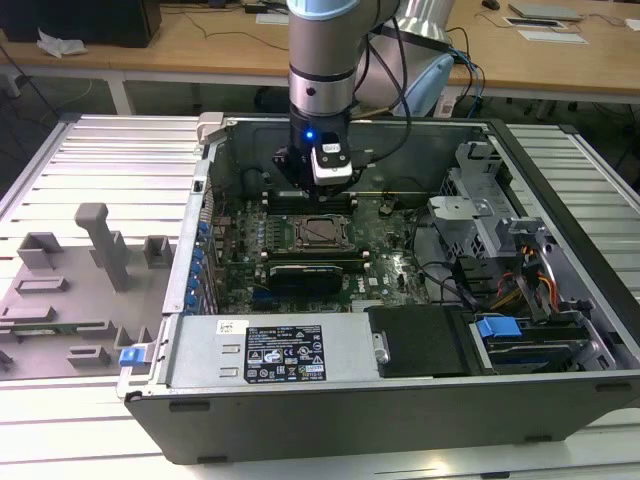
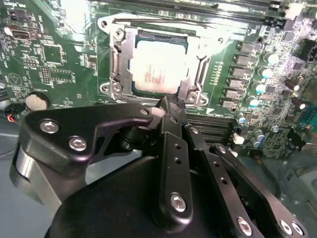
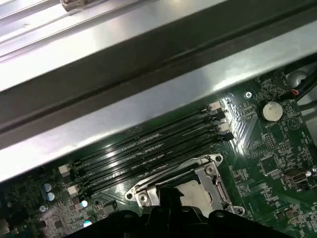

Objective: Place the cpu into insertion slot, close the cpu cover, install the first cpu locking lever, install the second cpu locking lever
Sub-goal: 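Install the first cpu locking lever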

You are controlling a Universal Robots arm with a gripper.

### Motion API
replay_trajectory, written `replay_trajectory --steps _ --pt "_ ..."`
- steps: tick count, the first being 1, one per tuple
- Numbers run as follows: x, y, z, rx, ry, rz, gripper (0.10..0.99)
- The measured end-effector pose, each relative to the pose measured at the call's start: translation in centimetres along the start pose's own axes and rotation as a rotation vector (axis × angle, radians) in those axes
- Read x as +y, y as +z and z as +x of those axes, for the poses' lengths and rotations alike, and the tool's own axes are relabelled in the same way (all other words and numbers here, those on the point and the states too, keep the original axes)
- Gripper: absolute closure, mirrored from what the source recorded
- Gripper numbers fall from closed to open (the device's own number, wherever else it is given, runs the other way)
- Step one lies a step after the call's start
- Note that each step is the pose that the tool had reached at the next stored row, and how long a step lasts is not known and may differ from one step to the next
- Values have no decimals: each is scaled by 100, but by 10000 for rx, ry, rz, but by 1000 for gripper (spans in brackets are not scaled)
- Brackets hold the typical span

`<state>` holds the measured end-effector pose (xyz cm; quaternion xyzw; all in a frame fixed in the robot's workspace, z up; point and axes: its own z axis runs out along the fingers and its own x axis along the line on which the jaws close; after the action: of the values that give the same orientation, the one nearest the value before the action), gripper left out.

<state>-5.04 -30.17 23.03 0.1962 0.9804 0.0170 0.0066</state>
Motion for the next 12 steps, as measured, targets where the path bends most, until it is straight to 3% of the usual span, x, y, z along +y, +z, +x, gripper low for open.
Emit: replay_trajectory --steps 2,12 --pt "16 1 -50 91 -52 45 980" --pt "16 10 -51 106 -1597 74 980"
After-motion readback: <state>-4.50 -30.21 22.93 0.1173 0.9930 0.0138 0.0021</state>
